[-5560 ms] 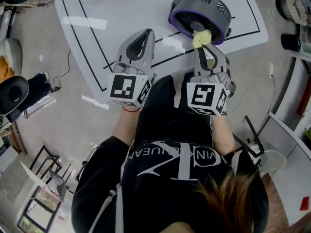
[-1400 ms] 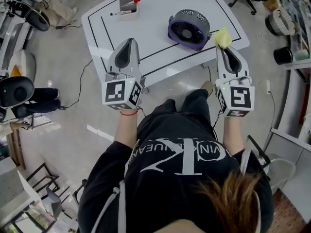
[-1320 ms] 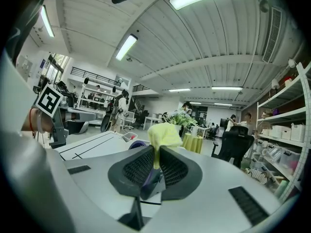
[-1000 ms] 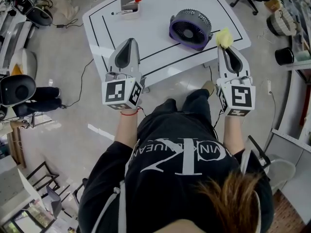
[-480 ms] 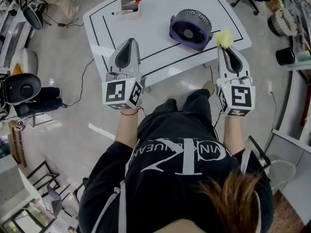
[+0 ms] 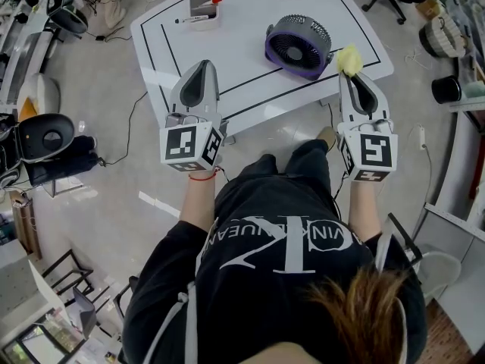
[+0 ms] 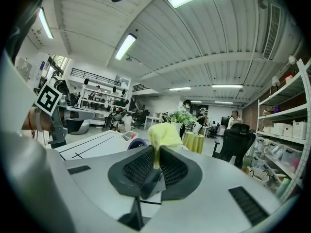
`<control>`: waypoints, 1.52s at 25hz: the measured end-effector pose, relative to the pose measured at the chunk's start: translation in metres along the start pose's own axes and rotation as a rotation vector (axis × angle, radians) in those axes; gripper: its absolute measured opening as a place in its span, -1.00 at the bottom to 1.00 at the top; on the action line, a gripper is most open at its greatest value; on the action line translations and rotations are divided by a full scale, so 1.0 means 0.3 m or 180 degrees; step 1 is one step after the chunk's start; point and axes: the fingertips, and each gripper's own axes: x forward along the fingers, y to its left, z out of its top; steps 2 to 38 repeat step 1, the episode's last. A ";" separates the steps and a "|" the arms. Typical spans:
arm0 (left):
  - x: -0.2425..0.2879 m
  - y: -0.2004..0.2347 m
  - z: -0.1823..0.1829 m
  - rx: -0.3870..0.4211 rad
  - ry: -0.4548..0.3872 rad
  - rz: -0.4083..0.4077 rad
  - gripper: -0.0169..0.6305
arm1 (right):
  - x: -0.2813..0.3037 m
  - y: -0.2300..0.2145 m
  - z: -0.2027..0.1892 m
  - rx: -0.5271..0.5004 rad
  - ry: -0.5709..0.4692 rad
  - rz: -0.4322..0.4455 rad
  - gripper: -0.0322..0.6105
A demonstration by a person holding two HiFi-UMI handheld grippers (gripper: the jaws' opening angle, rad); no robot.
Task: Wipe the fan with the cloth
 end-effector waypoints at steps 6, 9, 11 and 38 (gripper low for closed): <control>0.000 -0.002 0.001 0.0001 0.0001 0.0001 -0.91 | -0.001 -0.002 0.000 -0.0001 -0.0001 0.0004 -0.78; 0.000 -0.002 0.001 0.0001 0.0001 0.0001 -0.91 | -0.001 -0.002 0.000 -0.0001 -0.0001 0.0004 -0.78; 0.000 -0.002 0.001 0.0001 0.0001 0.0001 -0.91 | -0.001 -0.002 0.000 -0.0001 -0.0001 0.0004 -0.78; 0.000 -0.002 0.001 0.0001 0.0001 0.0001 -0.91 | -0.001 -0.002 0.000 -0.0001 -0.0001 0.0004 -0.78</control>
